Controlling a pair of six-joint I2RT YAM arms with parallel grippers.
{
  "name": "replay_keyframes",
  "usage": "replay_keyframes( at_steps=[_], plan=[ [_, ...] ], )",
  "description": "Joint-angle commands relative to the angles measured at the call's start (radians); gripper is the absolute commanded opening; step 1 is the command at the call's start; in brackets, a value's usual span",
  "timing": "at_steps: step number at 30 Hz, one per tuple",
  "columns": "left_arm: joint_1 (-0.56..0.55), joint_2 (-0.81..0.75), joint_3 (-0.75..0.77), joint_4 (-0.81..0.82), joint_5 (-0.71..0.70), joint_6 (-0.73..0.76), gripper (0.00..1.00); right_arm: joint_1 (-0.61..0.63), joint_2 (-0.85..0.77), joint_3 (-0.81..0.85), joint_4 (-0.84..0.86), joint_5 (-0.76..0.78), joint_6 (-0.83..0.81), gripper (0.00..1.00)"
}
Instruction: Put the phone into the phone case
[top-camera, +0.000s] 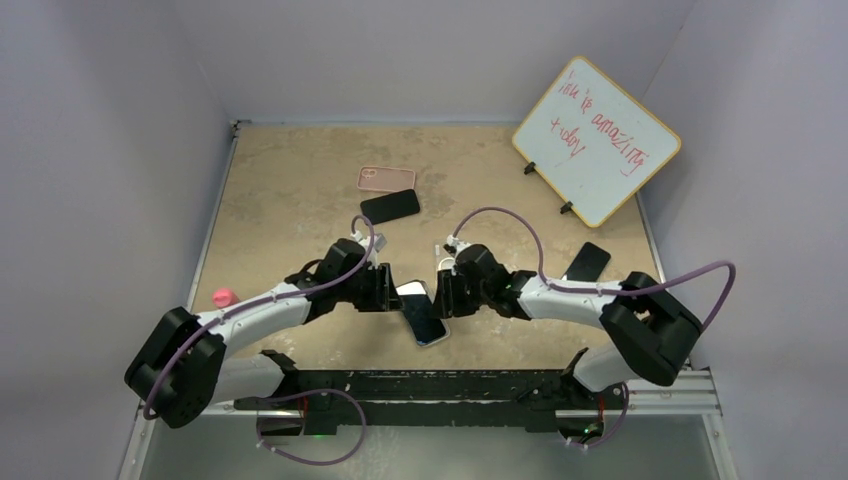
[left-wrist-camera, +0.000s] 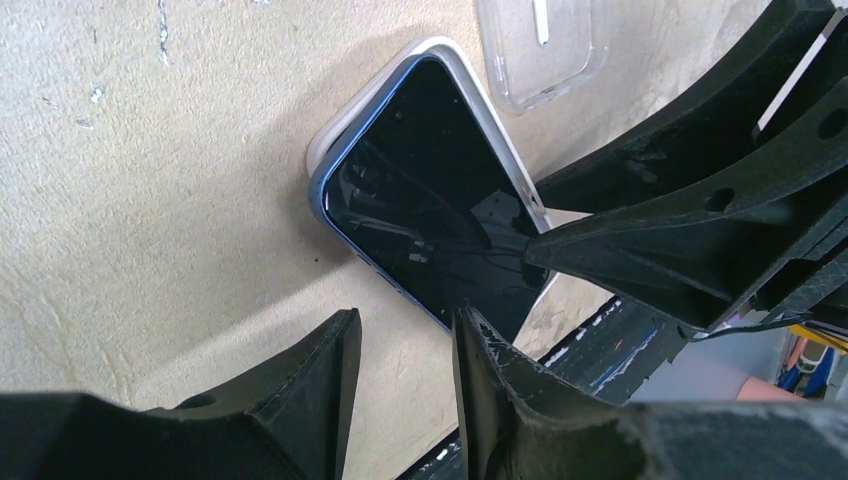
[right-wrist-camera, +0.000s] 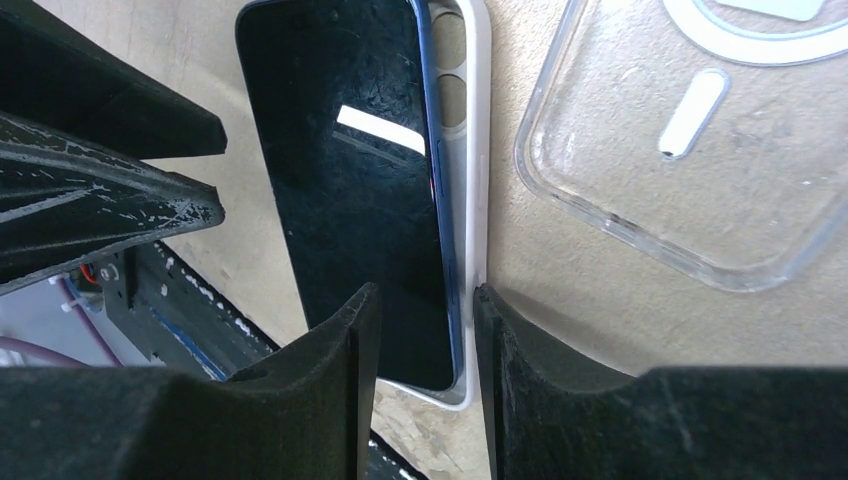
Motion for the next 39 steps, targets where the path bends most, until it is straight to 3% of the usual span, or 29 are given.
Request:
replay_keyframes(
  at_steps=[1,15,28,36,39],
  plan=[
    [-0.007,0.010,-0.014,0.066,0.005,-0.017,0.40,-0.001,0.041,-0.012,0.076,-0.065,0.033,0.41],
    [-0.007,0.000,0.009,0.012,-0.035,0.006,0.36,0.044,0.057,-0.014,0.197,-0.143,0.174,0.42],
    [-0.007,0.030,0.024,-0.018,-0.049,0.015,0.39,0.034,-0.008,0.017,-0.006,0.022,0.113,0.40],
    [-0.006,0.052,0.032,0.009,-0.024,0.009,0.33,0.026,0.069,0.049,0.040,-0.005,0.071,0.38],
    [-0.007,0.064,0.029,0.023,-0.008,0.002,0.25,0.026,0.090,0.050,0.065,-0.018,0.069,0.37]
  ],
)
